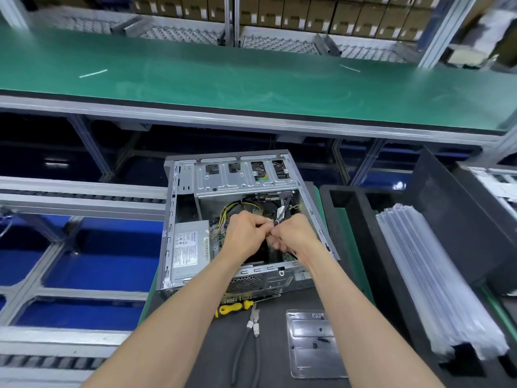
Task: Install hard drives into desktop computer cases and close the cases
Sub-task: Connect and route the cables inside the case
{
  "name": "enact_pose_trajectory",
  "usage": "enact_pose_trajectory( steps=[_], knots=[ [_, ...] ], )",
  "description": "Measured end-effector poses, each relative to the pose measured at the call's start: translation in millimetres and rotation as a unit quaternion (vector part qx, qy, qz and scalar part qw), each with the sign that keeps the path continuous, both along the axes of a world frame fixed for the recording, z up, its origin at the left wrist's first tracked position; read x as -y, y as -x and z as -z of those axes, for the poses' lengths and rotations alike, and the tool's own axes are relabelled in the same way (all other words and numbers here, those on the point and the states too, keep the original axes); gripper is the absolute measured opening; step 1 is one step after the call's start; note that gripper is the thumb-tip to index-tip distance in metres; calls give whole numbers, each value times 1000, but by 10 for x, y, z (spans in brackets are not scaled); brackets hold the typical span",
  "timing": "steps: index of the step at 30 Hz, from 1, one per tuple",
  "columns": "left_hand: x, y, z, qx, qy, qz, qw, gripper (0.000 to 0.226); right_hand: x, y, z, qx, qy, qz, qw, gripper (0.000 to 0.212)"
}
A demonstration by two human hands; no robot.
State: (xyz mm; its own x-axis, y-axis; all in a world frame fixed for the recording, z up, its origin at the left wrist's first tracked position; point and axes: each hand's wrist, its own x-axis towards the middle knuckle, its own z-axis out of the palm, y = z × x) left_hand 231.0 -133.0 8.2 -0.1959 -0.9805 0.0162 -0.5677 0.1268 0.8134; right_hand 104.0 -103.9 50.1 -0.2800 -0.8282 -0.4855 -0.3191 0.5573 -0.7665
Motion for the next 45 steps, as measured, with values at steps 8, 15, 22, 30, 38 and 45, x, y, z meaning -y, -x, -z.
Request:
enact_pose_trajectory(
  steps=[8, 15, 22, 30, 38, 45],
  knots=[
    [11, 28, -34, 49, 2, 7, 999, 18, -39, 342, -220, -280, 278, -36, 918, 12],
    [33, 18, -15, 41, -35, 20, 998, 15, -145, 220, 18, -126, 230, 46, 964, 19],
    [49, 23, -9, 31, -5, -53, 998, 20, -200, 48, 155, 6, 175, 263, 949, 32],
    [107, 36, 95, 49, -139, 31, 989, 50, -183, -49, 76, 152, 152, 313, 925, 22],
    [90, 8, 93, -84, -215, 14, 973, 35, -138, 169, 91, -47, 33, 109, 992, 9],
    [61, 3, 36, -122, -172, -45, 977, 15, -43, 101, 114, -29, -14, -51, 998, 14]
  ],
)
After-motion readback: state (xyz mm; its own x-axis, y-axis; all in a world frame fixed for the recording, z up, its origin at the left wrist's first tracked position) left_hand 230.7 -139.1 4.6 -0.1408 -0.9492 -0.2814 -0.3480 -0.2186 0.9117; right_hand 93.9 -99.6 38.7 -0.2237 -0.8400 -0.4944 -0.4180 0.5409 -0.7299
